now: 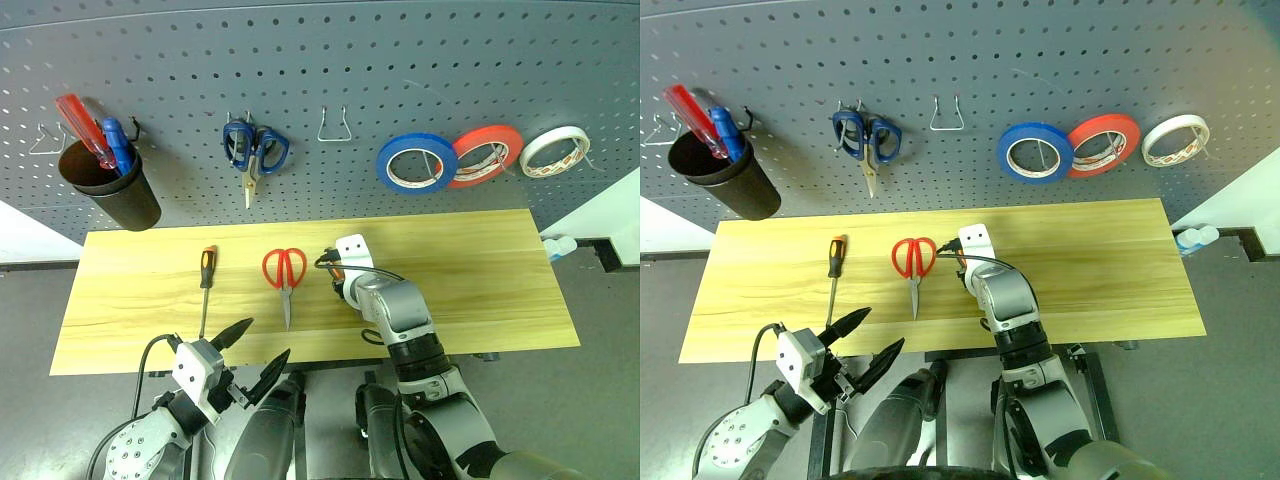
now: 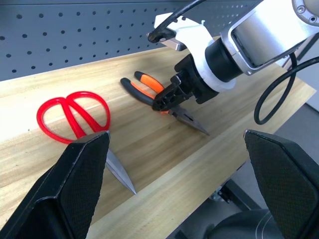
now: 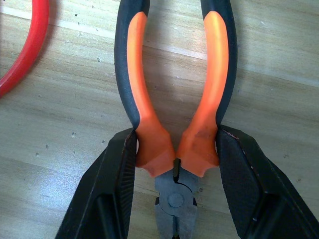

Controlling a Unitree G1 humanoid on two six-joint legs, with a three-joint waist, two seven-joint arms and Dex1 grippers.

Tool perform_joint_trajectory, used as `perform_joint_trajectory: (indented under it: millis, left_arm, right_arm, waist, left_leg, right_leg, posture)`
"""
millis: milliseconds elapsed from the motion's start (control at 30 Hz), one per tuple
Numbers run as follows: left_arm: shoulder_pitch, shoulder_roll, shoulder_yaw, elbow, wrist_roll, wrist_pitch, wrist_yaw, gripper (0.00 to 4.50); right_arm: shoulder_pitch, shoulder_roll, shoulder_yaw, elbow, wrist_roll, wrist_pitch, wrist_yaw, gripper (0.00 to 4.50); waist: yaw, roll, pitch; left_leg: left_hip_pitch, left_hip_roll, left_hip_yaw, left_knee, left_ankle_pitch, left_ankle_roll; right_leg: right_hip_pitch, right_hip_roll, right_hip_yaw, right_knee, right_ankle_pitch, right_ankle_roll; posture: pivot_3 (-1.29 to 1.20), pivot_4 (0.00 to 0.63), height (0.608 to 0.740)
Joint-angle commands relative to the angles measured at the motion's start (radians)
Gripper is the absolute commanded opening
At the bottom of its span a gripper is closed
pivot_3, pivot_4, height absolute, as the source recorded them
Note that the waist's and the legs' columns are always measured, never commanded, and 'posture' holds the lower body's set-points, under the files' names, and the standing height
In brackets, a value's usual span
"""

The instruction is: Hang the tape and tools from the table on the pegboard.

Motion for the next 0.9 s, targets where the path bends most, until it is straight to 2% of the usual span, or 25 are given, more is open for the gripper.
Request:
perform_joint_trajectory:
  millis: [33,533,900]
  left_arm:
    - [0.001,0.001,-0.004,-0.015,-0.004,-0.007,-0.004,4.5]
    - [-0.078,0.004,0.001,0.042,-0.012,-0.005,-0.028,4.5]
    - [-0.172,-0.001,0.003,0.119,-0.011,-0.018,-0.054,4.5]
  right_arm:
    - [-0.006,-0.004,0.023,-0.055,0.009,0.008,0.021,2.05]
    - [0.065,-0.173,0.1,-0.388,0.073,0.215,0.164,2.05]
    - [0.132,-0.326,0.124,-0.623,0.188,0.221,0.307,2.05]
  waist:
    - [0.0,0.0,0.001]
    - [0.002,0.001,0.003]
    - [0.004,0.0,0.002]
  left_leg:
    - [0.0,0.0,0.0,0.0,0.0,0.0]
    - [-0.002,0.0,0.0,0.0,0.0,0.0]
    - [-0.003,0.0,0.001,0.0,0.0,0.0]
  right_leg:
    - [0.0,0.0,0.0,0.0,0.0,0.0]
    - [-0.002,0.0,0.0,0.0,0.0,0.0]
    - [-0.002,0.0,-0.001,0.0,0.0,0.0]
  posture:
    - [0.11,0.378,0.74]
    - [0.11,0.339,0.74]
    - [0.11,0.293,0.74]
